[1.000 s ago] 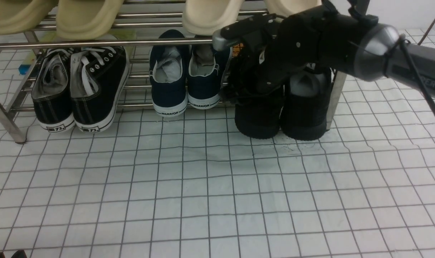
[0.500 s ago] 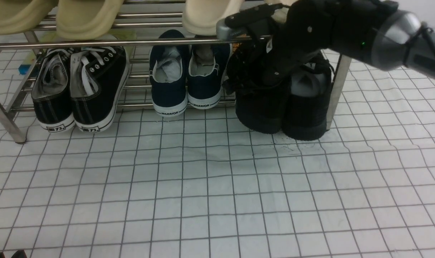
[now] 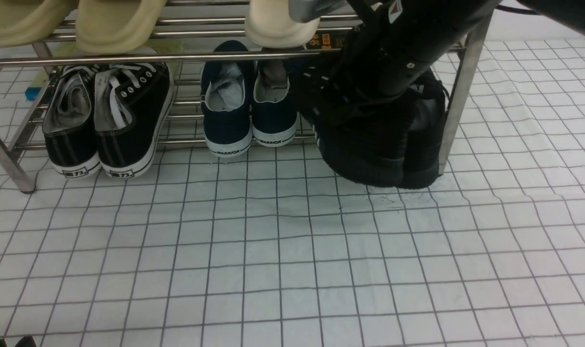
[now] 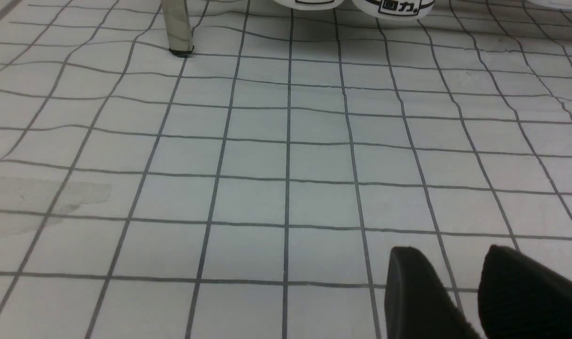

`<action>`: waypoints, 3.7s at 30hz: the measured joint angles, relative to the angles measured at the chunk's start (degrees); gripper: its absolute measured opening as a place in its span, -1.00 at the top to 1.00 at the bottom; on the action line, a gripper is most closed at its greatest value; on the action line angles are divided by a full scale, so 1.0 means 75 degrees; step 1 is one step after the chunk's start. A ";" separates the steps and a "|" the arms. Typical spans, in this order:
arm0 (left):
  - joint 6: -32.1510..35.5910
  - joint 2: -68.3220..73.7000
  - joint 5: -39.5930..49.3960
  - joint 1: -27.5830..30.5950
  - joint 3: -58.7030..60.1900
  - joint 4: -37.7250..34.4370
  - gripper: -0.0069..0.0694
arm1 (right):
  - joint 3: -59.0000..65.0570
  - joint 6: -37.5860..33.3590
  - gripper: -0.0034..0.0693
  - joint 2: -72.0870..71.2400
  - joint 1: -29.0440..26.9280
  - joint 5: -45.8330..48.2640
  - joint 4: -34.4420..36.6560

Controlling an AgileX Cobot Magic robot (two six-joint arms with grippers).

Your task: Take the shoes off the shelf with your hand from the white checkered tablecloth.

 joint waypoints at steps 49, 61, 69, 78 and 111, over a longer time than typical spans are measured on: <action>0.0000 0.0000 0.0000 0.0000 0.0000 0.0000 0.19 | 0.2275 0.2470 0.19 0.0861 0.1220 -0.1003 -0.0581; 0.0000 0.0000 0.0000 0.0000 0.0000 0.0000 0.19 | 0.0696 0.1695 0.45 0.0622 0.0745 0.0624 -0.0625; 0.0000 0.0000 0.0000 0.0000 0.0000 0.0000 0.19 | 0.0454 0.1874 0.92 0.0211 -0.0606 0.0957 -0.1299; 0.0000 0.0000 0.0000 0.0000 0.0000 0.0002 0.19 | 0.0454 0.2073 0.11 0.0701 -0.0962 -0.0477 -0.1884; 0.0000 0.0000 0.0000 0.0000 0.0000 0.0008 0.19 | 0.0686 0.1328 0.91 0.0005 -0.0647 0.1042 -0.1389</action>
